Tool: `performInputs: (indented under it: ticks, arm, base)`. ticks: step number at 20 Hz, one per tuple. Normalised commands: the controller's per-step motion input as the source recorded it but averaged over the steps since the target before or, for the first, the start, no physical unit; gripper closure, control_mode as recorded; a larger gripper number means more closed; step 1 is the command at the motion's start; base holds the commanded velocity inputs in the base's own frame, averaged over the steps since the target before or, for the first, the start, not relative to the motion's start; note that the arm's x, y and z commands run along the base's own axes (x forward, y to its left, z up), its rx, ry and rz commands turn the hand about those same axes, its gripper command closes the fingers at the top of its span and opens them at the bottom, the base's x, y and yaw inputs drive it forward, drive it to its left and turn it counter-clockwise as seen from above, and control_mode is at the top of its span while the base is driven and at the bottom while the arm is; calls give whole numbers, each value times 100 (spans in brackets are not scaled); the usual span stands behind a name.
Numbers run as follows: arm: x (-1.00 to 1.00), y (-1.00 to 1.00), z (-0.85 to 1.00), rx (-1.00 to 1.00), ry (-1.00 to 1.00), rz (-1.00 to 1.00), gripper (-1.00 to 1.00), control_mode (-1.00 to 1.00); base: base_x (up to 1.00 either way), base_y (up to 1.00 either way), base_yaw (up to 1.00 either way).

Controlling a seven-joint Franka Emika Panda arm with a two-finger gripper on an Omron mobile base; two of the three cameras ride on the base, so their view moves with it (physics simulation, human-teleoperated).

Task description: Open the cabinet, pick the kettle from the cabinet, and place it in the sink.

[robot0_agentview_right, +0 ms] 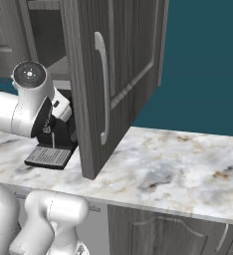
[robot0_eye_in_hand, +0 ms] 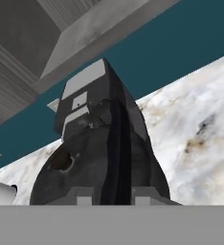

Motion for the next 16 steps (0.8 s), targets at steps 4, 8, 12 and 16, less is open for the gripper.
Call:
performInputs:
  ticks: [4, 8, 12, 16]
  arm:
    - [-2, 1, -3, 5, 0, 0, 100, -100]
    - [0, 0, 0, 0, 0, 0, 100, -100]
    - [0, 0, 0, 0, 0, 0, 100, -100]
    - [0, 0, 0, 0, 0, 0, 100, -100]
  base:
    - [0, 0, 0]
    - [0, 0, 0]
    - [0, 0, 0]
    - [0, 0, 0]
